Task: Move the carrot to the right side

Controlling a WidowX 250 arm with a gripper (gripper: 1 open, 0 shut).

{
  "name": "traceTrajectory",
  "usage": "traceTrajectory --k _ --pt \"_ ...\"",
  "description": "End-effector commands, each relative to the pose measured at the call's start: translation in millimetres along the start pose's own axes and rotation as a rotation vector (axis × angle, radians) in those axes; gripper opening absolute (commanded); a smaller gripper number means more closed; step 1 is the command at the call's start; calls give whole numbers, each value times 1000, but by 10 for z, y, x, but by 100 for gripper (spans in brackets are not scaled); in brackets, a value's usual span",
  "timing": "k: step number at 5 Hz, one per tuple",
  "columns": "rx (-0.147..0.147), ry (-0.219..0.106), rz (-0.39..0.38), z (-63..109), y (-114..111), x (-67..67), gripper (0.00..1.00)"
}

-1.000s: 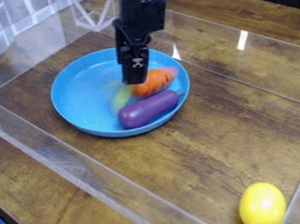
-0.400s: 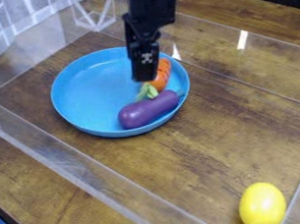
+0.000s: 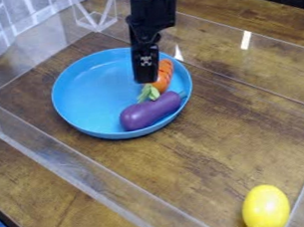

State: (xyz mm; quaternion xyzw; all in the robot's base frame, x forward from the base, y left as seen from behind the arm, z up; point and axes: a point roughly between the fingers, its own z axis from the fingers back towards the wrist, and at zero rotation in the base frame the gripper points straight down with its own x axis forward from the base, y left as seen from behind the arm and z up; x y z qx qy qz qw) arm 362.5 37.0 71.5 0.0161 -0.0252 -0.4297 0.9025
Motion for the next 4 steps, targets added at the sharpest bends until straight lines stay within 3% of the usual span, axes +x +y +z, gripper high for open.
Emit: traceTrajectory --k 1,2,3,4 --pt "42 -39 -46 67 113 9 100" --pt "38 -35 -18 66 135 -20 100" --pt "34 -30 12 73 152 -55 0" --pt "34 -27 49 60 177 -70 0"
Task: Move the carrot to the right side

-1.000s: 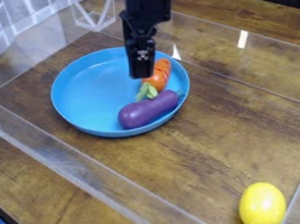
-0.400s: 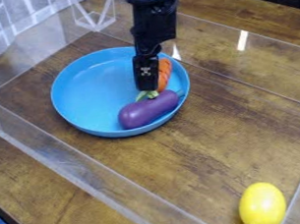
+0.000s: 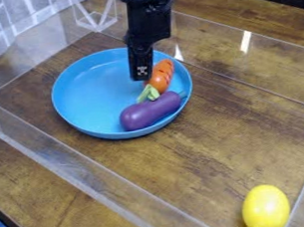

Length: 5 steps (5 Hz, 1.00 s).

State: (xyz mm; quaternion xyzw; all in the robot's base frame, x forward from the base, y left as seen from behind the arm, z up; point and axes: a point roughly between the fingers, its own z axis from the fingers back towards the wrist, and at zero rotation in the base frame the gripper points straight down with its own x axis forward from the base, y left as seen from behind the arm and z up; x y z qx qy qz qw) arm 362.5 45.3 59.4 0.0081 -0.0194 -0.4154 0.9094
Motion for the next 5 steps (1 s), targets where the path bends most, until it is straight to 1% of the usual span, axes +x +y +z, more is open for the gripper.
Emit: traceTrajectory --k 1,3,5 --pt "50 -33 -16 266 3 68 0" --pt "47 -30 -83 467 -264 207 0" --pt "45 -27 -40 609 -331 312 0"
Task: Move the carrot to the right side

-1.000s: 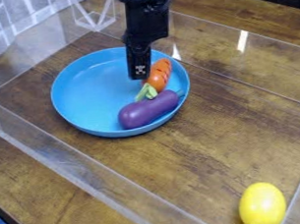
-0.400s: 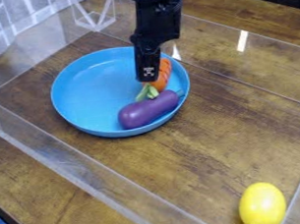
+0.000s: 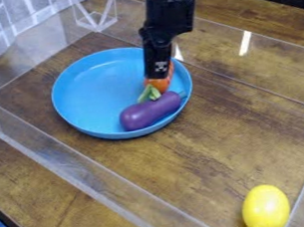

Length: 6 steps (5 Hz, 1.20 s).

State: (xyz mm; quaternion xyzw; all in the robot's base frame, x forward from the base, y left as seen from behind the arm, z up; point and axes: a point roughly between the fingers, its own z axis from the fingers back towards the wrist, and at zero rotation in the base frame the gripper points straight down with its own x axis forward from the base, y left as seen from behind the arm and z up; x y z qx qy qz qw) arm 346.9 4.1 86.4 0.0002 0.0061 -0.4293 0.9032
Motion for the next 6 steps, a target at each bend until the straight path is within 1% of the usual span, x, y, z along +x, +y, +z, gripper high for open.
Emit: traceTrajectory --k 1,2,3,4,5,6 --pt "80 -64 79 403 -15 54 100" --pt "80 -65 169 509 -77 35 0" --pt "78 -69 156 414 -9 -8 0" --pt "77 -73 147 294 62 -50 100" --pt "74 -76 136 173 136 -96 100" --pt "78 -77 169 121 242 -140 100"
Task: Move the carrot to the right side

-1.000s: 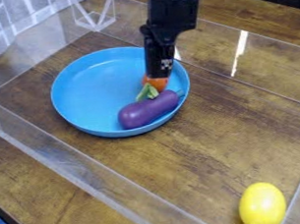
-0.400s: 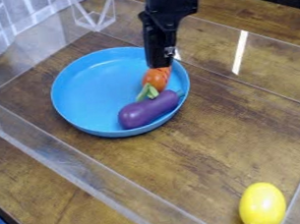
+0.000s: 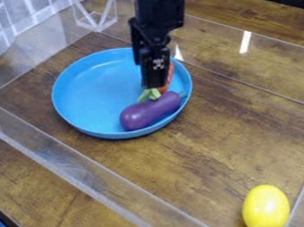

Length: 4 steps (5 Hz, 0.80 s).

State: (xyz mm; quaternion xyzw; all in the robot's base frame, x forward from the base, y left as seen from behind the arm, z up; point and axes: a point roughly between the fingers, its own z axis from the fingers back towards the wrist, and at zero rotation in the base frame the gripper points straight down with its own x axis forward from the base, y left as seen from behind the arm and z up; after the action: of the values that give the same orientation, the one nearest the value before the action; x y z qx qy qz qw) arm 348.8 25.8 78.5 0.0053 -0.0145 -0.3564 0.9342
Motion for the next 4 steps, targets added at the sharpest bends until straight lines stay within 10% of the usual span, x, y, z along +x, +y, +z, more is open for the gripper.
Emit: traceTrajectory --k 1,4 --pt "46 -43 45 154 173 2 100" --pt "43 -42 75 -251 276 194 100"
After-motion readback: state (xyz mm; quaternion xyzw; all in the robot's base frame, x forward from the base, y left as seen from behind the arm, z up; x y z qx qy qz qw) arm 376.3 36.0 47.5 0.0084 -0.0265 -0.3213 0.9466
